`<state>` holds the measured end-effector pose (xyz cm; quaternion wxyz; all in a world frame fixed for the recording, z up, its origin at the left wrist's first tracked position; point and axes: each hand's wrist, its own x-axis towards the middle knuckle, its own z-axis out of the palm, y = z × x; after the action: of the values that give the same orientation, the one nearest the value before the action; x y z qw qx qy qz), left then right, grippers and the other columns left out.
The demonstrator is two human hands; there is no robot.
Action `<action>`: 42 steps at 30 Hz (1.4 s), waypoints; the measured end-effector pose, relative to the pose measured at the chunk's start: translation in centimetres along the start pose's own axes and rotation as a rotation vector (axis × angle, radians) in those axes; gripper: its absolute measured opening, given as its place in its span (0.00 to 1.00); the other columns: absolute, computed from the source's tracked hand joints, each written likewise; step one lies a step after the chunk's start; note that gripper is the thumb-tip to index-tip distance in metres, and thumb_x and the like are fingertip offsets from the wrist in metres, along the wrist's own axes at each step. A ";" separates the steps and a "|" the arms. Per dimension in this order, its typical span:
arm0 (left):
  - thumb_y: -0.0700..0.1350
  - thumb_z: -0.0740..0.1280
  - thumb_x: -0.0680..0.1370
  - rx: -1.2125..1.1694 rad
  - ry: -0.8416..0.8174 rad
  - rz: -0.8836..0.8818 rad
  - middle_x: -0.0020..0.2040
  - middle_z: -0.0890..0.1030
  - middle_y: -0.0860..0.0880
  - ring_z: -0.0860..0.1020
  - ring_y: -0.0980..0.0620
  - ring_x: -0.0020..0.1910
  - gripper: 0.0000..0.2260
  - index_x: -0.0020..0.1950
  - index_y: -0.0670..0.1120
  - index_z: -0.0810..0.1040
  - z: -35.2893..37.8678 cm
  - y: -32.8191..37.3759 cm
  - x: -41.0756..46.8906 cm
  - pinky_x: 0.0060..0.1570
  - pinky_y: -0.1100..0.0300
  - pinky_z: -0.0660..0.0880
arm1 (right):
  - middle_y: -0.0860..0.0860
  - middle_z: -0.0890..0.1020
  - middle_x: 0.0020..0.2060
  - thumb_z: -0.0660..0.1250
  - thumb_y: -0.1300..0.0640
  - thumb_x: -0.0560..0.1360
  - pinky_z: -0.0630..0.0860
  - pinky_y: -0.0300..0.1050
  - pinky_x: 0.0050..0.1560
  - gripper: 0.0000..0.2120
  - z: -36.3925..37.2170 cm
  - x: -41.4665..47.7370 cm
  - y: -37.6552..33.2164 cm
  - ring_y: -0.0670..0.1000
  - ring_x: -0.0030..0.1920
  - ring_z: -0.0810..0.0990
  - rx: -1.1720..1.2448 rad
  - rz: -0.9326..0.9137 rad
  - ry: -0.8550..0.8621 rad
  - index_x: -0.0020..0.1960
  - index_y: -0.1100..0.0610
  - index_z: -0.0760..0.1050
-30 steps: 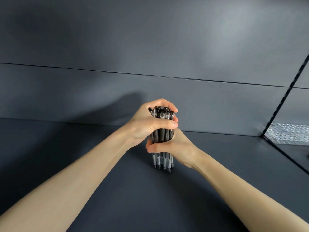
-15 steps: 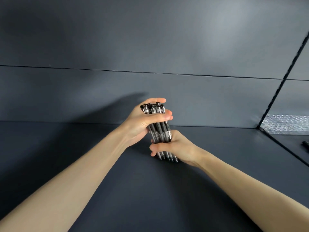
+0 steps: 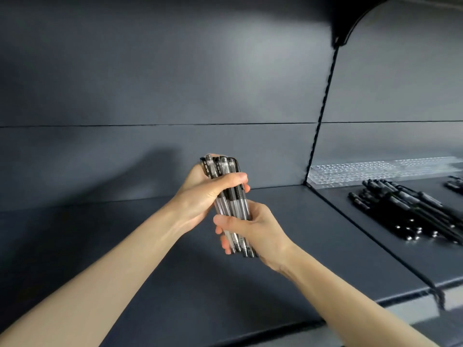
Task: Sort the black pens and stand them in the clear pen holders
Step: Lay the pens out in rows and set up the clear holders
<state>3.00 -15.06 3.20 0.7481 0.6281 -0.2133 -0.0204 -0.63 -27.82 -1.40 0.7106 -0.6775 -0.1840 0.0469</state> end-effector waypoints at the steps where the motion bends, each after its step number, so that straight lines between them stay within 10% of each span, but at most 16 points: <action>1: 0.36 0.69 0.73 0.012 -0.012 0.015 0.41 0.80 0.42 0.82 0.47 0.41 0.10 0.52 0.39 0.72 2.0 0.0 -0.2 0.40 0.53 0.80 | 0.56 0.78 0.34 0.69 0.63 0.74 0.75 0.47 0.32 0.05 -1.3 -1.4 -0.4 0.53 0.27 0.75 -0.005 -0.013 0.015 0.44 0.61 0.73; 12: 0.50 0.67 0.71 -0.193 -0.145 -0.140 0.52 0.83 0.41 0.82 0.46 0.51 0.24 0.62 0.36 0.72 26.9 -3.2 -2.2 0.41 0.51 0.81 | 0.56 0.75 0.31 0.66 0.63 0.76 0.71 0.44 0.28 0.06 -19.6 -18.6 -4.0 0.53 0.25 0.71 -0.026 -0.054 0.121 0.41 0.62 0.71; 21: 0.66 0.71 0.64 0.095 -0.063 -0.039 0.51 0.83 0.45 0.81 0.46 0.50 0.30 0.54 0.45 0.75 42.6 -6.9 4.4 0.53 0.45 0.76 | 0.57 0.74 0.31 0.65 0.64 0.76 0.71 0.43 0.27 0.05 -35.1 -23.5 -5.9 0.51 0.25 0.72 -0.052 -0.094 0.245 0.42 0.63 0.71; 26: 0.59 0.64 0.76 0.250 -0.138 0.009 0.49 0.78 0.58 0.76 0.62 0.49 0.09 0.51 0.56 0.72 49.3 -10.8 10.5 0.52 0.60 0.71 | 0.57 0.75 0.32 0.65 0.64 0.76 0.72 0.45 0.28 0.02 -45.2 -23.4 -5.9 0.53 0.26 0.71 -0.105 -0.097 0.315 0.45 0.62 0.73; 29: 0.57 0.60 0.79 0.357 -0.200 0.006 0.49 0.78 0.52 0.76 0.57 0.47 0.17 0.60 0.48 0.73 52.8 -12.6 14.9 0.52 0.60 0.71 | 0.58 0.75 0.34 0.66 0.62 0.76 0.73 0.46 0.29 0.04 -51.5 -22.9 -6.3 0.53 0.27 0.72 -0.163 -0.039 0.328 0.49 0.61 0.71; 35: 0.51 0.62 0.80 0.465 -0.248 -0.041 0.36 0.75 0.50 0.76 0.57 0.30 0.11 0.44 0.45 0.73 59.6 -15.4 21.6 0.30 0.64 0.73 | 0.51 0.78 0.35 0.66 0.61 0.77 0.78 0.47 0.31 0.08 -62.1 -21.7 -6.0 0.52 0.31 0.76 -0.258 0.056 0.309 0.54 0.61 0.71; 42: 0.42 0.67 0.77 0.230 -0.112 -0.138 0.42 0.78 0.45 0.77 0.53 0.35 0.05 0.47 0.40 0.75 64.4 -19.0 26.9 0.34 0.63 0.78 | 0.46 0.81 0.45 0.66 0.59 0.77 0.73 0.35 0.49 0.05 -71.9 -18.6 -6.2 0.41 0.44 0.78 -0.459 0.103 0.126 0.52 0.53 0.76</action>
<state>9.75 -87.09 0.81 0.6550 0.7206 -0.2119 -0.0821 4.38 -102.14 -0.05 0.5449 -0.8312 -0.1104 -0.0023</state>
